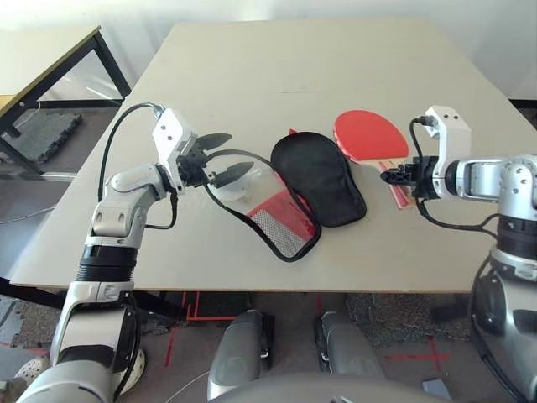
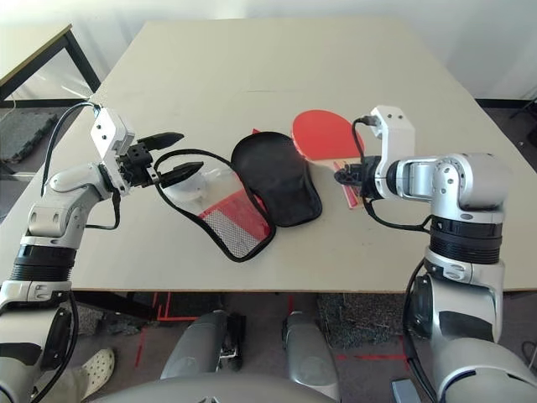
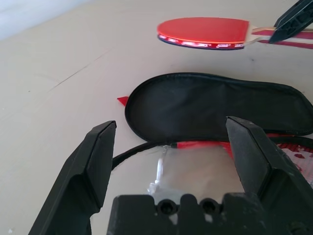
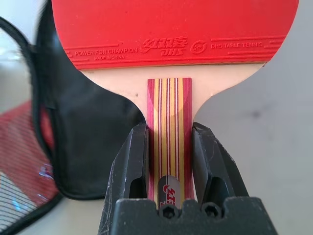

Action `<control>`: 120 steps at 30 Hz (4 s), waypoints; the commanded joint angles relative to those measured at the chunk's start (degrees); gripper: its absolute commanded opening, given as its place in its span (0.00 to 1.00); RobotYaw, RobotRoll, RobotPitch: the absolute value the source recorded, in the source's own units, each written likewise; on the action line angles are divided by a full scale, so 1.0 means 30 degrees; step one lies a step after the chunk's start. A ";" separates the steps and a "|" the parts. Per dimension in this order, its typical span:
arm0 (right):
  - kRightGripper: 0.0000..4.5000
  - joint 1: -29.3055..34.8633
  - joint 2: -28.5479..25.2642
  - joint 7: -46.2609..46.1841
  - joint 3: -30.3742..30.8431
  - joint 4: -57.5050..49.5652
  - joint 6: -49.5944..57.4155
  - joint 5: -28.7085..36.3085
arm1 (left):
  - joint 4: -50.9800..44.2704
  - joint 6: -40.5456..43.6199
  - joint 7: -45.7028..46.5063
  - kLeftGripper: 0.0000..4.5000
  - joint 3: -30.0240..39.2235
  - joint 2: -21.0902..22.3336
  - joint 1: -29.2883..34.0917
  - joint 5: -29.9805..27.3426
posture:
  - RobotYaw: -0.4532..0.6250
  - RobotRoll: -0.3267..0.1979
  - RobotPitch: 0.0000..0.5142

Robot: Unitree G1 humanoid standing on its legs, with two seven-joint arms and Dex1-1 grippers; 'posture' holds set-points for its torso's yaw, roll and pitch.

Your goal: Store the ping-pong paddle in its case and zip it.

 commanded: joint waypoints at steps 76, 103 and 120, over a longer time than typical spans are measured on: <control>0.99 0.4617 -0.4395 0.8943 0.0728 0.2653 -1.6832 -0.0654 | 0.0308 0.0903 -0.3886 1.00 -0.2509 0.5867 0.2506 0.2540 | 0.46 0.62 0.16; 0.99 0.8658 -0.4625 0.9502 -0.0559 0.0459 -1.3109 0.2952 | 0.7708 -0.1814 -0.2949 1.00 -0.5050 -0.6473 -0.7676 0.2634 | 0.37 0.62 0.19; 0.99 0.8648 -0.2233 0.8759 0.0814 0.1396 -1.3263 0.3177 | 0.4256 -0.0593 -0.4146 1.00 -0.4589 -0.3520 -0.4506 0.2630 | 0.43 0.62 0.22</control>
